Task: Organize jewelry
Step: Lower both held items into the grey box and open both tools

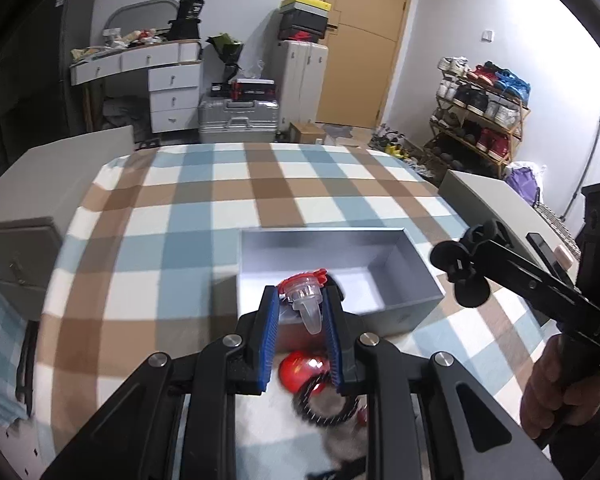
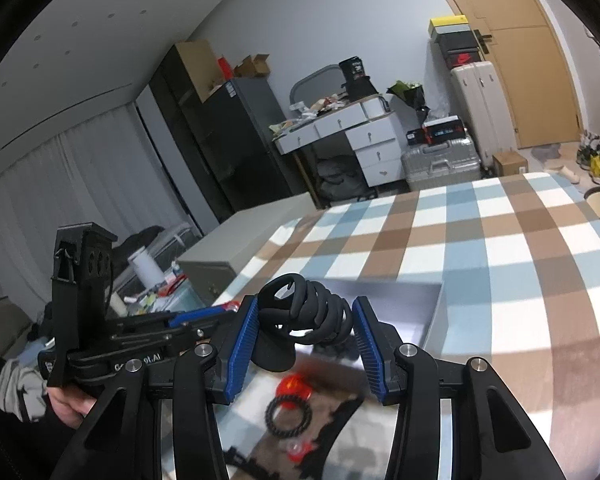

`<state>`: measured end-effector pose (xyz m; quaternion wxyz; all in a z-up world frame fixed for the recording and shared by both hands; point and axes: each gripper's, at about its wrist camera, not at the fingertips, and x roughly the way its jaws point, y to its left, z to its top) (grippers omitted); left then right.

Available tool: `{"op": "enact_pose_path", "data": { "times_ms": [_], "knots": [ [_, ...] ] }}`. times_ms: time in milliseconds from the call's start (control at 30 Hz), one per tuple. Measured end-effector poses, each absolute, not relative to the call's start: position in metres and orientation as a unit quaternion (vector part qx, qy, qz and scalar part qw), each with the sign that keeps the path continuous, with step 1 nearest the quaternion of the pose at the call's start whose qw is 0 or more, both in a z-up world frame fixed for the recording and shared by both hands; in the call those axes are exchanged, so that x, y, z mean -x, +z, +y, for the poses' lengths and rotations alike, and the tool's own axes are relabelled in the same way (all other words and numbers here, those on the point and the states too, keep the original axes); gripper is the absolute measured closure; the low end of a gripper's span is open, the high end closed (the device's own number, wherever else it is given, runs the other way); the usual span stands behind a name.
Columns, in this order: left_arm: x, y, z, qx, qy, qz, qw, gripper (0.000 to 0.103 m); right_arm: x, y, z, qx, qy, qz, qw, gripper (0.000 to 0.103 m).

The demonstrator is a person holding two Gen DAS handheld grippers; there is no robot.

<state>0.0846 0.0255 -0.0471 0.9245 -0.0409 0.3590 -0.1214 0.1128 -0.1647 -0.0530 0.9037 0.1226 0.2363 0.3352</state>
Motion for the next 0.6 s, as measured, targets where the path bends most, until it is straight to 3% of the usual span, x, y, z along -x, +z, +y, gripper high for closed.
{"op": "enact_pose_path", "data": {
  "times_ms": [600],
  "knots": [
    [-0.134,-0.068,-0.021,0.051,-0.178,0.400,0.897,0.086,-0.175,-0.076,-0.168,-0.109,0.304,0.271,0.907,0.056]
  ]
}}
